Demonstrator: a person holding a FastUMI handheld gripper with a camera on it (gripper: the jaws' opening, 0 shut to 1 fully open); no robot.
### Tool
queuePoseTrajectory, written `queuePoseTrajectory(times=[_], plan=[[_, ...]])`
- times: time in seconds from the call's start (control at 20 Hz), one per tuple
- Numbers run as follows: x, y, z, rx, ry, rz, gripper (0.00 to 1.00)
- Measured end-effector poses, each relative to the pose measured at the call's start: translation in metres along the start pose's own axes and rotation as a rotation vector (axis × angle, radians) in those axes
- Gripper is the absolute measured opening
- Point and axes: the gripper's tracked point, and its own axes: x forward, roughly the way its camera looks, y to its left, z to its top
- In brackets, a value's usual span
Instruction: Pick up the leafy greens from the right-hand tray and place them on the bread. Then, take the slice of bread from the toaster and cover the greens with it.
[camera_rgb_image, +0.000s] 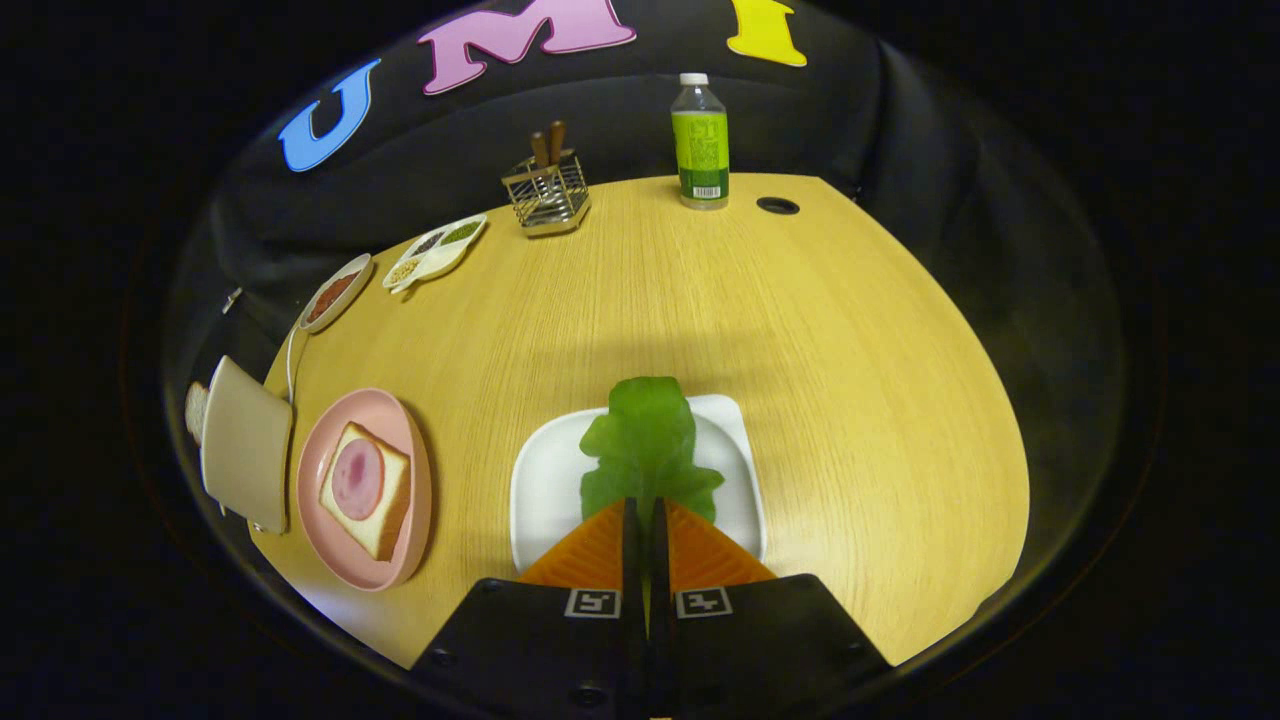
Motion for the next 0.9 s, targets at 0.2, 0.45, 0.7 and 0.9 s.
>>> queuePoseTrajectory(times=[0.2,0.45,0.7,0.9], plan=[[-0.043,0.012,0.028,-0.026,-0.078,-0.012,0.05],[-0.095,0.064,0.047,-0.043,-0.148,0.051,0.05],[-0.113,0.14,0.038,-0.119,-0.157,0.146,0.05],[-0.108,0.192,0.021,-0.135,-0.11,0.23,0.05]])
